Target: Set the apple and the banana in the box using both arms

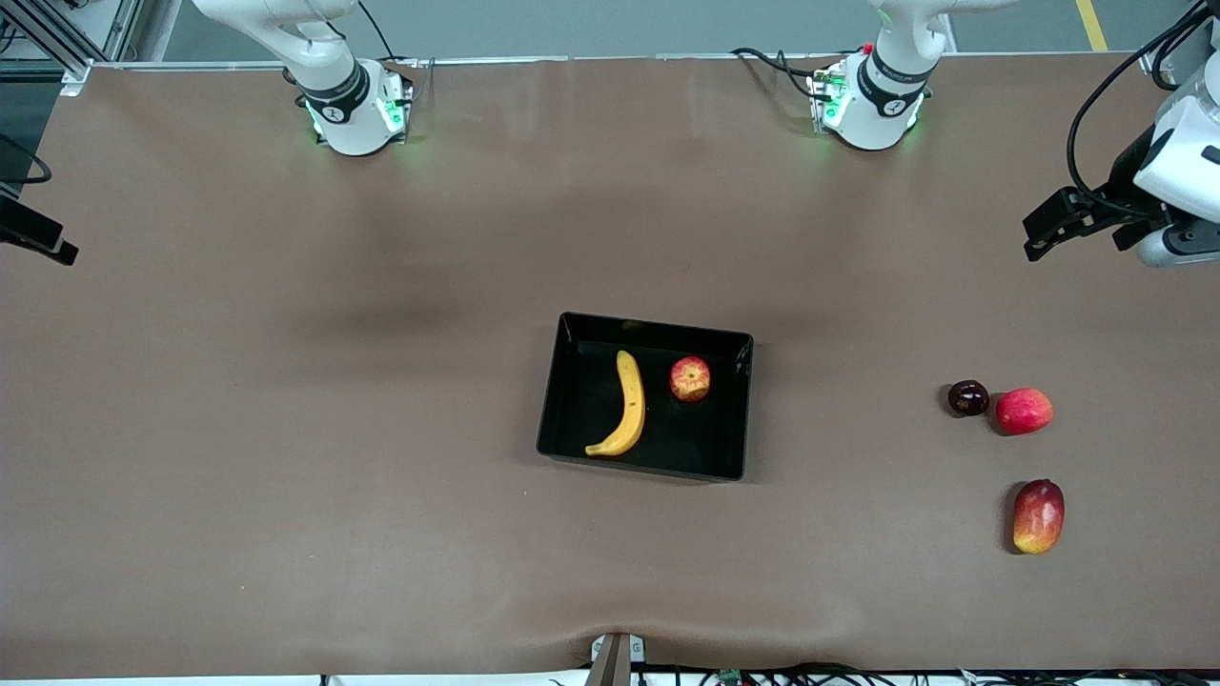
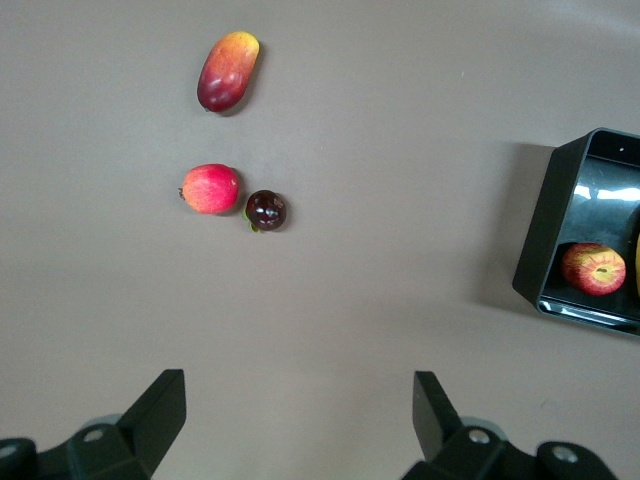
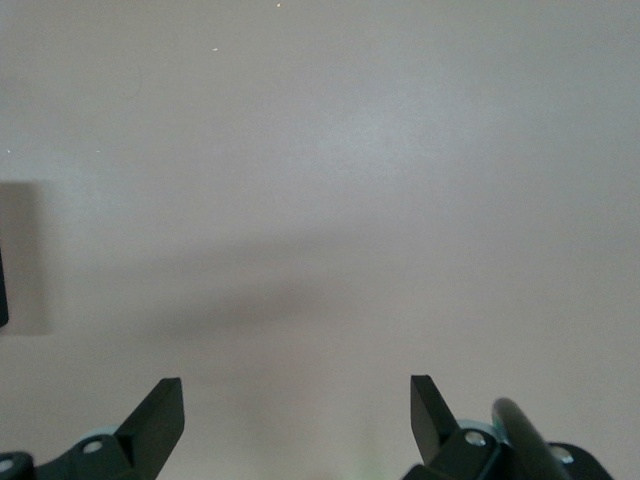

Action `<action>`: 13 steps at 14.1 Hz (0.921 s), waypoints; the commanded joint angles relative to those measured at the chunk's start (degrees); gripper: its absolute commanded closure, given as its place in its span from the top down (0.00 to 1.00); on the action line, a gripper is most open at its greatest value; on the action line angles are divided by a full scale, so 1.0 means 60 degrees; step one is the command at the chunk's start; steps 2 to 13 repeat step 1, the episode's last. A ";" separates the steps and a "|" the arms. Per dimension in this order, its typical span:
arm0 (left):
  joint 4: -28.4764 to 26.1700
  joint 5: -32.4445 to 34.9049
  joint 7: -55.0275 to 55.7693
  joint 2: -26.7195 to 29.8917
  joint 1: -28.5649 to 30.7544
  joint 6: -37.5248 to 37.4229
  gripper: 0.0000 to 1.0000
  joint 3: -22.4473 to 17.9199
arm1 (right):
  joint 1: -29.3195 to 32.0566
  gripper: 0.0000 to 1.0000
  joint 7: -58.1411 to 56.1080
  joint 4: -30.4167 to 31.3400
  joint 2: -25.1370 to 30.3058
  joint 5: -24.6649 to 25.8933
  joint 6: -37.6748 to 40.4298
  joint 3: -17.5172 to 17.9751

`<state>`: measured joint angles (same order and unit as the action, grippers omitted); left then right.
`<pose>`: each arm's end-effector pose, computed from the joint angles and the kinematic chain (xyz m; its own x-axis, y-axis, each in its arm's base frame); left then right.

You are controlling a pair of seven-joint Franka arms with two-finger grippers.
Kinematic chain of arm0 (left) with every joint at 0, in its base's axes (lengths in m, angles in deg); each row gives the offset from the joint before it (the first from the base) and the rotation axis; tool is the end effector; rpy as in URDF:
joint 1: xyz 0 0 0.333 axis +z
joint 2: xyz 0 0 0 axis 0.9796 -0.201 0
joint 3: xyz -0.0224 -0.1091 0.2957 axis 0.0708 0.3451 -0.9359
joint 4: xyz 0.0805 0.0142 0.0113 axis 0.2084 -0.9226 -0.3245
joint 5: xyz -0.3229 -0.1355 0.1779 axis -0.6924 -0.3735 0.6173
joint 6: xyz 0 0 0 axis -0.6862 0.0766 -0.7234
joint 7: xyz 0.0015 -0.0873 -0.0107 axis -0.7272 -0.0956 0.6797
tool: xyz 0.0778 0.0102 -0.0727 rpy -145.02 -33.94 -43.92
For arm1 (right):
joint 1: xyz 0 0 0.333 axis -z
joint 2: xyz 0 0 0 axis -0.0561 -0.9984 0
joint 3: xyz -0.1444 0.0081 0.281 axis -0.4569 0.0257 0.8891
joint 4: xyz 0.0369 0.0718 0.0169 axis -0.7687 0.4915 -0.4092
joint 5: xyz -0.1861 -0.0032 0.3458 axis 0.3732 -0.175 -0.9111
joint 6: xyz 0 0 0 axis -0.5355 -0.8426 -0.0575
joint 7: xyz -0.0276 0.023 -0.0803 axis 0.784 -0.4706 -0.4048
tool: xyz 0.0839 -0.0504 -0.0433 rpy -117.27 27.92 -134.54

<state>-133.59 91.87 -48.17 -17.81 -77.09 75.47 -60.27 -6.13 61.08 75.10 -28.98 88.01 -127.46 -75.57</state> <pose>0.5405 -0.0480 0.6324 0.9946 0.0926 0.0470 0.0950 -0.9941 -0.0516 0.5495 -0.0858 0.6420 0.9913 -0.1298 -0.0206 -0.1300 -0.9915 -0.0078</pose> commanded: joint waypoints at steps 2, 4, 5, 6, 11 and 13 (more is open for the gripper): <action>0.0021 -0.0162 -0.0210 0.0131 0.0015 -0.0108 1.00 -0.0050 | 0.0266 1.00 -0.0094 -0.0002 0.0056 -0.0161 0.0042 0.0123; 0.0021 -0.0162 -0.0210 0.0131 0.0015 -0.0108 1.00 -0.0050 | 0.0266 1.00 -0.0094 -0.0002 0.0056 -0.0161 0.0042 0.0123; 0.0021 -0.0162 -0.0210 0.0131 0.0015 -0.0108 1.00 -0.0050 | 0.0266 1.00 -0.0094 -0.0002 0.0056 -0.0161 0.0042 0.0123; 0.0021 -0.0162 -0.0210 0.0131 0.0015 -0.0108 1.00 -0.0050 | 0.0266 1.00 -0.0094 -0.0002 0.0056 -0.0161 0.0042 0.0123; 0.0021 -0.0162 -0.0210 0.0131 0.0015 -0.0108 1.00 -0.0050 | 0.0266 1.00 -0.0094 -0.0002 0.0056 -0.0161 0.0042 0.0123; 0.0021 -0.0162 -0.0210 0.0131 0.0015 -0.0108 1.00 -0.0050 | 0.0266 1.00 -0.0094 -0.0002 0.0056 -0.0161 0.0042 0.0123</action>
